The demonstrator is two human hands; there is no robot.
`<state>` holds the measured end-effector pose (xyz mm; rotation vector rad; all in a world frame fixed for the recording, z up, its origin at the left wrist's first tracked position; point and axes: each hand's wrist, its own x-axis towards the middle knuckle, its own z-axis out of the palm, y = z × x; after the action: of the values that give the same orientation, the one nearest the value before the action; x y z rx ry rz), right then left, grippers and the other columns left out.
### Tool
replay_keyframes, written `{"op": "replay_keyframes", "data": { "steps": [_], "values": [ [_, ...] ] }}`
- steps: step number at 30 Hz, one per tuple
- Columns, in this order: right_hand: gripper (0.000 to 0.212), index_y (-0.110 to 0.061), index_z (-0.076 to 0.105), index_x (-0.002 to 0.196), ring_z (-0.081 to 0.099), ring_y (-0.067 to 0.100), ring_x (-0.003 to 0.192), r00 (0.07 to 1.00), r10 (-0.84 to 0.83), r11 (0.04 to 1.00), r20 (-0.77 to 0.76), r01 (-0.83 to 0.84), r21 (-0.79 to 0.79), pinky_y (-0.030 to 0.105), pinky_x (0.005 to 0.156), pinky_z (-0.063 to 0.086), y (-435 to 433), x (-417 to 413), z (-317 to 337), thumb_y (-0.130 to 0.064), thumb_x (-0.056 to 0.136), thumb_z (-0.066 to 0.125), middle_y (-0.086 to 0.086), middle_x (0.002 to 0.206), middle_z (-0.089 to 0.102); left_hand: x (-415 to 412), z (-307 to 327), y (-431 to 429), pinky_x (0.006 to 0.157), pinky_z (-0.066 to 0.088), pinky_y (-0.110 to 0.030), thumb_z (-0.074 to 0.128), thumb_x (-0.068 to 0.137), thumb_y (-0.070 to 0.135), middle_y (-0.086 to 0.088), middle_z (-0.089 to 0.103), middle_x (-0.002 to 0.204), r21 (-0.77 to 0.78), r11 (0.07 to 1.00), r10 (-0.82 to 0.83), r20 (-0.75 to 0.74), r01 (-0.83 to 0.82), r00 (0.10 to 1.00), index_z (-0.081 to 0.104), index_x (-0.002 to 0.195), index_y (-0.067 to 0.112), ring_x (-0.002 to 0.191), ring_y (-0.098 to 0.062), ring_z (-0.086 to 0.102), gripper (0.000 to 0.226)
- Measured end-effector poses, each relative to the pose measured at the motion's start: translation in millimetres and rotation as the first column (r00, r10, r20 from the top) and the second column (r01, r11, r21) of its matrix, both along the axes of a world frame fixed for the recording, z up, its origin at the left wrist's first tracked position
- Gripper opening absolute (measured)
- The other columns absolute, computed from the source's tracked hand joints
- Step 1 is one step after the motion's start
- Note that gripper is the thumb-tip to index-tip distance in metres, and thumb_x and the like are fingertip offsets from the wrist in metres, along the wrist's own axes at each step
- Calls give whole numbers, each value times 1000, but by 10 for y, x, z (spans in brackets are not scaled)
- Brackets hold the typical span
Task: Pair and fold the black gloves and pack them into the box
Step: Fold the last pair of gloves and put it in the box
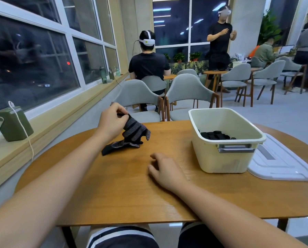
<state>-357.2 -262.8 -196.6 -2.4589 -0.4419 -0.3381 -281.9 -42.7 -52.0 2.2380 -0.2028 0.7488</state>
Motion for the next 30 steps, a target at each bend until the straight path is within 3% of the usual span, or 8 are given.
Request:
{"op": "replay_keyframes", "data": {
  "steps": [3, 6, 12, 17, 19, 23, 27, 30],
  "values": [
    [41, -23, 63, 134, 67, 14, 118, 1000, -5, 986, 7, 4, 169, 38, 101, 55, -13, -6, 22, -45, 100, 70, -3, 131, 70, -222, -103, -221, 76, 50, -17, 75, 94, 16, 10, 72, 98, -133, 990, -42, 14, 43, 999, 70, 94, 24, 93, -3, 68, 10],
    [39, -29, 61, 120, 68, 7, 99, 996, -61, 969, 65, 43, 242, 42, 87, 59, -27, -20, 45, -57, 94, 70, -10, 114, 70, -415, -372, -424, 78, 57, -26, 76, 93, 16, 11, 73, 93, -183, 981, -62, 36, 68, 997, 68, 90, 28, 90, -4, 70, 15],
    [59, -27, 56, 105, 67, 11, 89, 994, -95, 922, 56, 67, 382, 37, 81, 57, -60, -24, 79, -77, 78, 75, -11, 94, 69, -597, -938, -642, 82, 60, -38, 79, 90, 9, 10, 73, 88, -334, 938, -67, 93, 95, 993, 67, 88, 25, 87, -12, 71, 20],
    [30, -24, 74, 106, 73, 4, 92, 996, 36, 807, -81, 19, 591, 33, 91, 58, -138, 7, 136, -50, 93, 78, -10, 95, 80, -637, -1187, -645, 94, 60, -41, 80, 89, 2, 5, 73, 96, -437, 884, -145, 78, 164, 986, 65, 99, 28, 98, -18, 74, 31],
    [11, -20, 78, 101, 70, 1, 86, 996, 49, 773, -73, 9, 634, 25, 85, 55, -193, 28, 137, -31, 100, 76, -11, 90, 79, -647, -1225, -625, 95, 60, -39, 79, 91, 2, 2, 75, 98, -441, 878, -191, 36, 187, 981, 66, 106, 29, 99, -18, 75, 34],
    [17, -10, 75, 89, 65, 1, 76, 987, 76, 717, -144, 46, 695, 16, 75, 48, -238, 29, 162, -18, 103, 71, -10, 78, 74, -673, -1272, -633, 88, 61, -42, 60, 99, 5, 2, 75, 95, -425, 878, -260, -32, 222, 965, 65, 117, 24, 86, -18, 78, 27],
    [18, 5, 70, 105, 70, 23, 96, 927, 281, 490, -248, 83, 868, 34, 89, 56, -276, 31, 235, -13, 103, 69, 14, 98, 75, -652, -1272, -610, 77, 55, -40, 44, 93, 18, 0, 76, 98, -475, 856, -275, -90, 202, 957, 66, 118, 27, 84, -20, 76, 35],
    [10, -1, 65, 109, 67, 37, 104, 838, 477, 310, -267, 124, 943, 50, 97, 55, -315, 3, 298, -8, 102, 65, 23, 106, 66, -607, -1281, -607, 75, 50, -36, 40, 87, 13, 2, 78, 102, -511, 841, -287, -142, 179, 947, 73, 109, 24, 89, -16, 75, 41]
  ]
}}
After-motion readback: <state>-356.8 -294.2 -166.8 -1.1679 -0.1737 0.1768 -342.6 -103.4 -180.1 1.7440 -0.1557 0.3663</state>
